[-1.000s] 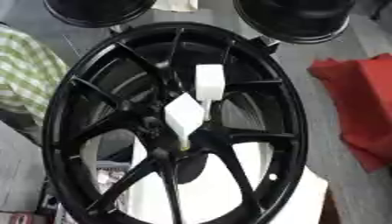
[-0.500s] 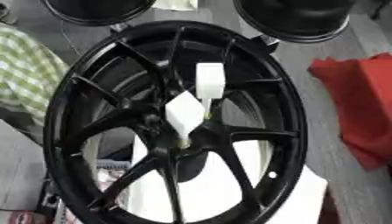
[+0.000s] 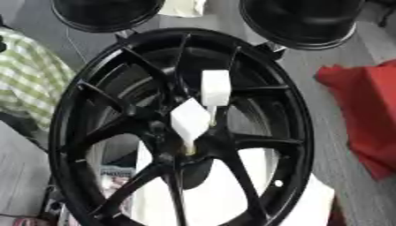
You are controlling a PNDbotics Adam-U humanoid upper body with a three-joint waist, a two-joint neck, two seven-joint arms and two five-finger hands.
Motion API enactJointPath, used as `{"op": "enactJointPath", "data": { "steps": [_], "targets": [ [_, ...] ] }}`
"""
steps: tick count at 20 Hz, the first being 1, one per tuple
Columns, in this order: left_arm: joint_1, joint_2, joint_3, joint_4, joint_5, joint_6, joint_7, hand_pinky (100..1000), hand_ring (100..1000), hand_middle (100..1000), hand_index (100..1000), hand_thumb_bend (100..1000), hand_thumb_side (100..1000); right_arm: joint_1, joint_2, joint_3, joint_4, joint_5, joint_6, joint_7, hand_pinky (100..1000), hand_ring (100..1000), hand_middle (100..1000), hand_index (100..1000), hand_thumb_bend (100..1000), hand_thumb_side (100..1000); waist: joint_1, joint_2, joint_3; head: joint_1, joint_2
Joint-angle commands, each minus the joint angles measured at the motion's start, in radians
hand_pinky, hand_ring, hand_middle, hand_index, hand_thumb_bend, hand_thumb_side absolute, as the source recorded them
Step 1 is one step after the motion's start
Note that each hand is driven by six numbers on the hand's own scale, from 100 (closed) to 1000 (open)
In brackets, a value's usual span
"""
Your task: Pull the pin out of the wheel hub.
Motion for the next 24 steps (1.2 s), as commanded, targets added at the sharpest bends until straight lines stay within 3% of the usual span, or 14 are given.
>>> {"op": "enactJointPath", "data": {
  "steps": [1, 3, 8, 11, 19, 24],
  "targets": [
    [-0.004, 0.018, 0.006, -0.021, 0.002, 0.0, 0.002, 710, 646, 536, 671, 100, 744, -0.021, -0.094, -0.009, -0.018, -0.006, -0.02, 0.0, 920, 766, 592, 738, 335, 279, -0.003, -0.03, -0.002, -0.009, 0.007],
    [-0.004, 0.021, 0.004, -0.021, 0.002, 0.001, 0.0, 710, 646, 536, 671, 100, 750, -0.038, -0.16, -0.009, -0.018, -0.003, -0.036, -0.001, 913, 771, 599, 742, 303, 313, -0.005, -0.033, -0.002, -0.013, 0.01],
    [0.001, 0.028, 0.003, -0.021, 0.0, 0.002, -0.002, 710, 645, 536, 670, 100, 744, -0.069, -0.318, 0.006, -0.018, 0.046, -0.06, 0.035, 901, 795, 632, 759, 348, 256, -0.012, -0.037, 0.002, -0.021, 0.015],
    [0.002, 0.032, 0.001, -0.021, 0.0, 0.003, -0.002, 709, 645, 535, 670, 100, 744, -0.089, -0.398, 0.032, -0.018, 0.089, -0.077, 0.087, 900, 813, 661, 775, 352, 290, -0.018, -0.039, 0.006, -0.03, 0.018],
    [0.005, 0.045, -0.006, -0.021, -0.002, 0.006, -0.009, 709, 643, 533, 670, 100, 745, -0.154, -0.563, 0.124, -0.018, 0.175, -0.113, 0.224, 891, 827, 690, 785, 396, 247, -0.031, -0.038, 0.022, -0.055, 0.02],
    [0.009, 0.05, -0.009, -0.021, -0.004, 0.008, -0.012, 709, 642, 532, 669, 100, 746, -0.2, -0.625, 0.187, -0.018, 0.213, -0.15, 0.293, 885, 825, 695, 785, 410, 227, -0.037, -0.034, 0.034, -0.08, 0.021]
  ]
}}
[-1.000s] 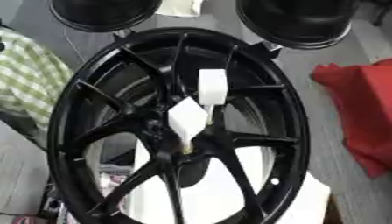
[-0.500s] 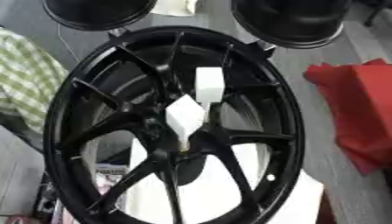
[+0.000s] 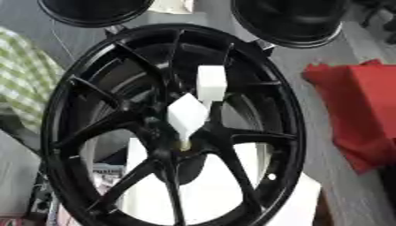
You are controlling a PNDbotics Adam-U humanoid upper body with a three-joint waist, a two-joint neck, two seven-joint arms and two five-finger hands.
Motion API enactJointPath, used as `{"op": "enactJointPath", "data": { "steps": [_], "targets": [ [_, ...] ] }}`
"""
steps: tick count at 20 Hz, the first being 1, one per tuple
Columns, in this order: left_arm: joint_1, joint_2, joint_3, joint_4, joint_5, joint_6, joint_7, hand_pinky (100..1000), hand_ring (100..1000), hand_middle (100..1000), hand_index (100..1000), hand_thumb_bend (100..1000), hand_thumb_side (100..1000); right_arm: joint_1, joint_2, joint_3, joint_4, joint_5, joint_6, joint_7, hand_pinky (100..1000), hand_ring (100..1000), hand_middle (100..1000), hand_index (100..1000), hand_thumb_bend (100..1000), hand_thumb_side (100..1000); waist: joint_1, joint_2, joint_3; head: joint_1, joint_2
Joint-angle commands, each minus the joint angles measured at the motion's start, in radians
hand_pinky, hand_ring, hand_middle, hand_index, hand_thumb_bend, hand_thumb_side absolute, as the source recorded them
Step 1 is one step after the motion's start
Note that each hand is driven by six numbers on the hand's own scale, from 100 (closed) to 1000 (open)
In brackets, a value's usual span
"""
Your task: Pull the pin out of the wheel hub.
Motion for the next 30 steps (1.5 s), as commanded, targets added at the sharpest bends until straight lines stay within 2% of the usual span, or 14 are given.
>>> {"op": "enactJointPath", "data": {
  "steps": [1, 5, 9, 12, 21, 30],
  "targets": [
    [-0.001, 0.033, -0.002, -0.021, -0.004, 0.0, -0.005, 709, 642, 532, 669, 100, 747, -0.032, -0.074, 0.028, -0.012, 0.028, -0.023, 0.039, 883, 823, 694, 784, 412, 225, -0.002, -0.024, 0.004, -0.019, 0.004],
    [-0.001, 0.033, -0.002, -0.021, -0.007, 0.002, -0.005, 709, 642, 532, 669, 100, 748, -0.075, -0.088, 0.083, -0.012, 0.056, -0.048, 0.078, 880, 820, 693, 781, 412, 221, -0.012, -0.019, 0.022, -0.041, -0.001],
    [-0.001, 0.033, -0.002, -0.021, -0.007, 0.002, -0.006, 709, 642, 532, 669, 100, 748, -0.089, -0.087, 0.099, -0.012, 0.066, -0.049, 0.087, 880, 820, 693, 781, 412, 221, -0.014, -0.018, 0.025, -0.044, -0.003],
    [-0.001, 0.036, 0.001, -0.021, -0.008, 0.0, -0.004, 708, 641, 531, 669, 100, 748, -0.135, -0.08, 0.137, -0.012, 0.074, -0.055, 0.107, 879, 814, 685, 775, 414, 220, -0.021, -0.01, 0.054, -0.07, -0.022],
    [-0.006, 0.03, 0.011, -0.021, -0.004, 0.021, 0.022, 708, 642, 532, 669, 100, 751, -0.263, -0.014, 0.209, -0.007, 0.021, 0.079, 0.117, 888, 807, 668, 771, 457, 222, -0.029, -0.014, 0.081, -0.09, -0.026],
    [-0.007, 0.028, 0.01, -0.021, -0.003, 0.05, 0.038, 708, 645, 534, 666, 100, 756, -0.382, 0.081, 0.284, 0.1, -0.025, 0.224, 0.165, 919, 818, 673, 791, 517, 237, -0.036, -0.028, 0.092, -0.098, -0.018]
  ]
}}
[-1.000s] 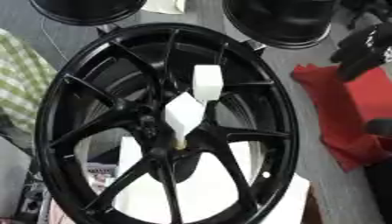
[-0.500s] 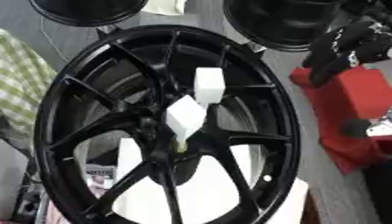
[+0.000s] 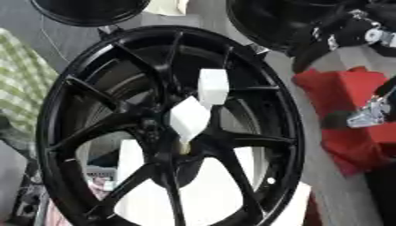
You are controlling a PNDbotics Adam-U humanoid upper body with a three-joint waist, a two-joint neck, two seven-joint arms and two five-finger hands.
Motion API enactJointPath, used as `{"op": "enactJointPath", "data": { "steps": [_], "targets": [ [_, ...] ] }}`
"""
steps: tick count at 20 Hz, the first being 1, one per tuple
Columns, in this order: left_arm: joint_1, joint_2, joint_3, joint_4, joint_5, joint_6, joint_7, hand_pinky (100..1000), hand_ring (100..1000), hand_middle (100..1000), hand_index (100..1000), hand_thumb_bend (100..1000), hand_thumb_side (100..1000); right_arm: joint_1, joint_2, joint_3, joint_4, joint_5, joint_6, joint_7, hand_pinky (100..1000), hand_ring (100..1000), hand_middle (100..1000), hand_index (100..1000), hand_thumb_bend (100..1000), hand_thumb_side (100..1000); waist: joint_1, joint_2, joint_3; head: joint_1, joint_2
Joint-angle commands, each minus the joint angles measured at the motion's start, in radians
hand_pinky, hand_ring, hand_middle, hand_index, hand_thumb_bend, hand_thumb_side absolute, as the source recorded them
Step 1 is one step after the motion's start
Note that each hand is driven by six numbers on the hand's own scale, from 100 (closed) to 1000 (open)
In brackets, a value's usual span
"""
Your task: Pull the pin out of the wheel hub.
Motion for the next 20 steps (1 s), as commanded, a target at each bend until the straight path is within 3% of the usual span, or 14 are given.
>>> {"op": "enactJointPath", "data": {
  "steps": [1, 7, 12, 20],
  "targets": [
    [-0.007, 0.018, 0.009, -0.021, 0.004, 0.01, 0.004, 708, 645, 534, 666, 100, 756, -0.045, 0.023, 0.01, 0.035, -0.034, 0.05, 0.019, 923, 819, 672, 791, 519, 235, 0.004, -0.033, 0.0, -0.003, -0.003],
    [0.01, 0.017, 0.014, -0.021, 0.002, 0.021, 0.011, 708, 646, 534, 665, 100, 756, -0.149, 0.16, 0.002, 0.123, -0.089, 0.136, 0.079, 946, 834, 688, 800, 551, 231, 0.003, -0.057, -0.018, 0.019, 0.014],
    [0.042, 0.021, 0.026, -0.021, -0.006, 0.026, 0.022, 709, 647, 535, 665, 100, 757, -0.21, 0.278, 0.027, 0.226, -0.03, 0.209, 0.15, 964, 852, 709, 815, 565, 228, 0.002, -0.084, -0.059, 0.054, 0.048],
    [0.087, 0.025, 0.043, -0.021, -0.022, 0.03, 0.042, 708, 647, 534, 665, 100, 758, -0.231, 0.439, -0.005, 0.268, 0.032, 0.33, 0.182, 986, 864, 717, 819, 555, 229, 0.007, -0.108, -0.127, 0.109, 0.083]
  ]
}}
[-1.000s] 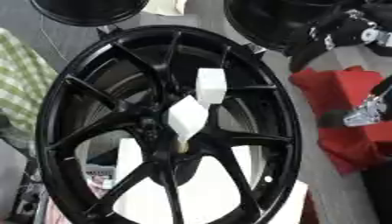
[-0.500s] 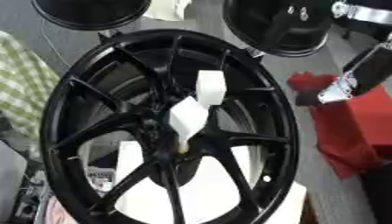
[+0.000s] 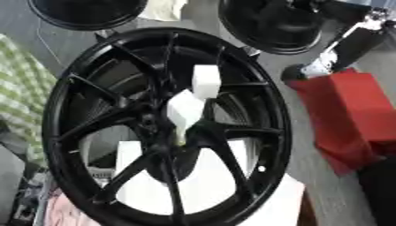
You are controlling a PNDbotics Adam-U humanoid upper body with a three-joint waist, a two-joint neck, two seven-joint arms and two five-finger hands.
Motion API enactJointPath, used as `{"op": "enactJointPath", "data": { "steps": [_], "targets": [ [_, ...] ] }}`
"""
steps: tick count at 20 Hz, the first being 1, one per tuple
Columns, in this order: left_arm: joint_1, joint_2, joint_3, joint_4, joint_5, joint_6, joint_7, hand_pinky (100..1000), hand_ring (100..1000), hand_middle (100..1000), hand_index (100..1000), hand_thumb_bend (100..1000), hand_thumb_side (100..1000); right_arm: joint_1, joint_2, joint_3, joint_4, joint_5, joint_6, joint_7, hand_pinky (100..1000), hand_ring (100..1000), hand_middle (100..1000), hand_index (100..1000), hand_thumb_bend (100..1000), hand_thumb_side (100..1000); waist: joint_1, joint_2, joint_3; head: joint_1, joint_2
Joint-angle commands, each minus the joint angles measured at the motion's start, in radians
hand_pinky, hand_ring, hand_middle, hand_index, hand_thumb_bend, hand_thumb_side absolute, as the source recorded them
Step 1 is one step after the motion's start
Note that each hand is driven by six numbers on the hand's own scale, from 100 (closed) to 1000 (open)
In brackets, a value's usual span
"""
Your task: Pull the pin out of the wheel hub.
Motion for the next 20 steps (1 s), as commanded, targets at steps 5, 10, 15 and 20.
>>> {"op": "enactJointPath", "data": {
  "steps": [5, 10, 15, 20],
  "targets": [
    [0.009, 0.027, 0.014, -0.02, -0.013, 0.002, 0.012, 708, 647, 533, 665, 100, 759, -0.017, 0.053, -0.027, -0.033, 0.051, 0.115, -0.004, 994, 876, 732, 827, 572, 226, 0.009, -0.026, -0.02, 0.032, 0.02],
    [0.013, 0.021, 0.018, -0.02, -0.017, 0.003, 0.014, 708, 647, 533, 665, 100, 762, -0.008, 0.075, -0.021, -0.11, 0.084, 0.187, 0.001, 1000, 894, 753, 843, 600, 210, 0.011, -0.019, -0.02, 0.037, 0.023],
    [0.018, 0.014, 0.02, -0.02, -0.019, 0.005, 0.015, 708, 647, 532, 665, 100, 764, 0.008, 0.106, -0.019, -0.192, 0.118, 0.264, 0.0, 1000, 904, 764, 853, 602, 206, 0.013, -0.014, -0.024, 0.041, 0.013],
    [0.024, 0.01, 0.024, -0.02, -0.021, 0.007, 0.017, 709, 648, 533, 665, 100, 766, 0.028, 0.128, -0.012, -0.25, 0.141, 0.333, -0.007, 1000, 907, 765, 853, 594, 208, 0.014, -0.012, -0.032, 0.051, 0.004]
  ]
}}
